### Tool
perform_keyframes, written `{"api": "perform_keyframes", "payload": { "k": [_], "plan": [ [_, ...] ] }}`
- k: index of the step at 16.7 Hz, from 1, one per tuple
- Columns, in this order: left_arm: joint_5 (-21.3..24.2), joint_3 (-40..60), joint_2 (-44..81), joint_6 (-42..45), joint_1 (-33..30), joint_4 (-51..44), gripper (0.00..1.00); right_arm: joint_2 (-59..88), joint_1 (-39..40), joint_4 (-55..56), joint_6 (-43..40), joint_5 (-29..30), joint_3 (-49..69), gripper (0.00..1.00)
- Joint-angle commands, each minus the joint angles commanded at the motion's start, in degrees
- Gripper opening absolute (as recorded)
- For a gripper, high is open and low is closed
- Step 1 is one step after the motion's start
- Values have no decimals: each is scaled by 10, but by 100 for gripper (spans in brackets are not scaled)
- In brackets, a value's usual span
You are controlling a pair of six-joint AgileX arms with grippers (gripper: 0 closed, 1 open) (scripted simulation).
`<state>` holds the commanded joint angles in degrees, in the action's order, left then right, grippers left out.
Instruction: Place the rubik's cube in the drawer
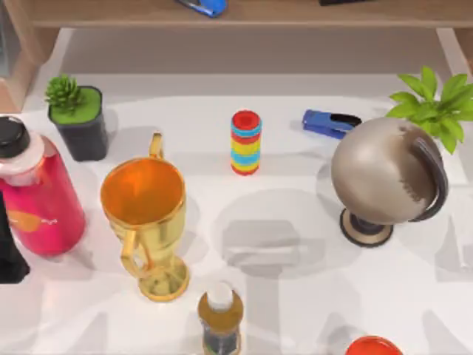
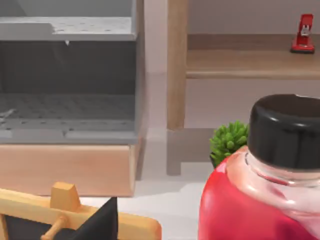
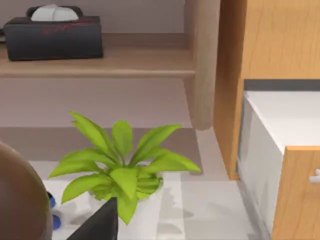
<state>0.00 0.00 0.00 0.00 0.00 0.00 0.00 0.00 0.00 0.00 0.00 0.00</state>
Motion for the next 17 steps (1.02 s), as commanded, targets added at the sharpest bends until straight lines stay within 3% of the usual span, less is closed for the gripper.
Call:
{"api": "perform_keyframes", "payload": {
  "k": [7, 17],
  "plan": [
    [0, 0, 0, 0, 0, 0, 100, 90, 32, 4, 3, 34, 86, 100],
    [0, 0, 0, 0, 0, 0, 100, 595, 191, 26, 12, 200, 567, 100]
  ]
}}
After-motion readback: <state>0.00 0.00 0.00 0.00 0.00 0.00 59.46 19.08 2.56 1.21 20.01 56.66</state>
